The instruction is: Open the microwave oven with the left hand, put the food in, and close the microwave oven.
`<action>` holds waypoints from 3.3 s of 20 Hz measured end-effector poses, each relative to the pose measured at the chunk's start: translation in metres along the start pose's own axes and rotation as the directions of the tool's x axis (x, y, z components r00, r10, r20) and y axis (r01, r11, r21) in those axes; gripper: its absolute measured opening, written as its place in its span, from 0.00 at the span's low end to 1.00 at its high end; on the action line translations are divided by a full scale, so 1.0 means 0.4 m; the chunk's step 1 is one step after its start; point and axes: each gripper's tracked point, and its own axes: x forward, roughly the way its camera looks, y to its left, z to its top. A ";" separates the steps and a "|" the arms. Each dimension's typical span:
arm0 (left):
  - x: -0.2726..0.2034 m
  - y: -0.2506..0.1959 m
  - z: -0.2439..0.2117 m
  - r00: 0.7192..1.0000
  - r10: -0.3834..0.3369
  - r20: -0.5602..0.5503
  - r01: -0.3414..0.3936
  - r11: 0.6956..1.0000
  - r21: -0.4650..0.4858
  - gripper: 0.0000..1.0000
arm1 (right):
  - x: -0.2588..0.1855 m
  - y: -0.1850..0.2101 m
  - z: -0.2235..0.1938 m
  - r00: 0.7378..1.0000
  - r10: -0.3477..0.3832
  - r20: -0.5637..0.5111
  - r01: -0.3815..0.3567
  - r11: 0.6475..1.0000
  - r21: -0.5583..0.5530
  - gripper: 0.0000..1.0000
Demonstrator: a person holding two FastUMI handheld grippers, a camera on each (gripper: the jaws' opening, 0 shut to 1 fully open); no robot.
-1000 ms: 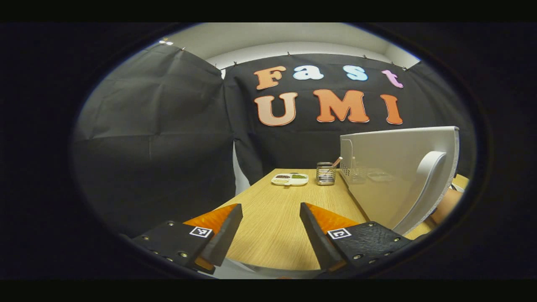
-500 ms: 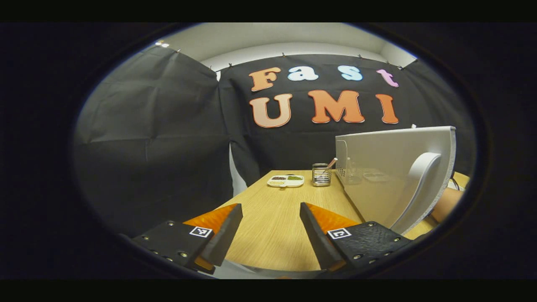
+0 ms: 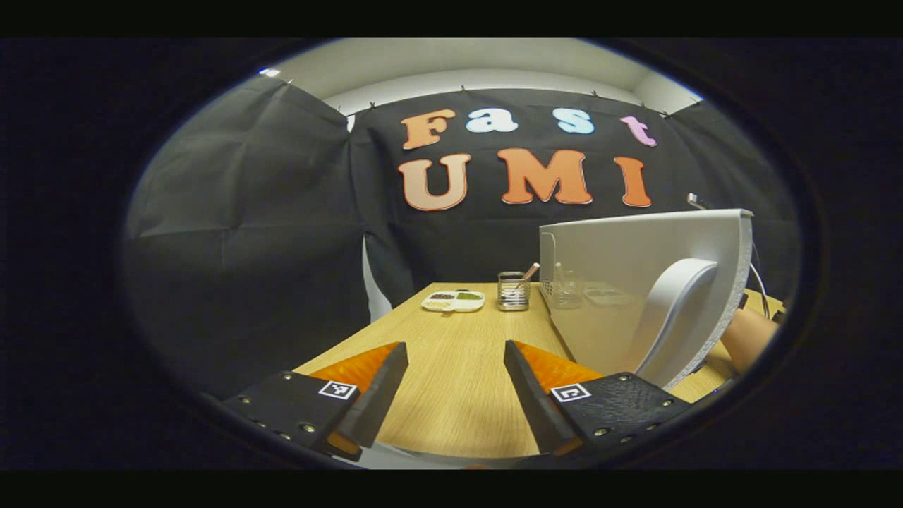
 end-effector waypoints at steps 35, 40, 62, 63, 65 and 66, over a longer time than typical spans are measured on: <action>0.114 -0.865 0.062 0.863 -0.505 0.024 0.505 0.862 -0.040 0.26 | -0.515 -0.454 0.354 0.973 0.216 0.076 -0.186 0.939 -0.289 0.88; 0.183 -0.963 0.065 0.852 -0.524 0.017 0.524 0.851 -0.036 0.16 | -0.524 -0.490 0.371 0.976 0.201 0.084 -0.169 0.940 -0.295 0.88; 0.459 -1.075 0.062 0.925 -0.379 -0.013 0.379 0.925 0.037 0.14 | -0.532 -0.541 0.385 0.983 0.157 0.090 -0.124 0.946 -0.298 0.88; 0.459 -1.076 0.060 0.925 -0.379 -0.015 0.380 0.924 0.043 0.04 | -0.531 -0.535 0.387 0.983 0.159 0.090 -0.127 0.947 -0.295 0.88; 0.471 -1.074 0.058 0.929 -0.370 -0.019 0.371 0.927 0.055 0.14 | -0.537 -0.520 0.388 0.982 0.169 0.089 -0.136 0.947 -0.292 0.88; 0.465 -1.075 0.058 0.929 -0.368 -0.018 0.369 0.928 0.051 0.09 | -0.538 -0.517 0.387 0.982 0.170 0.087 -0.138 0.946 -0.294 0.88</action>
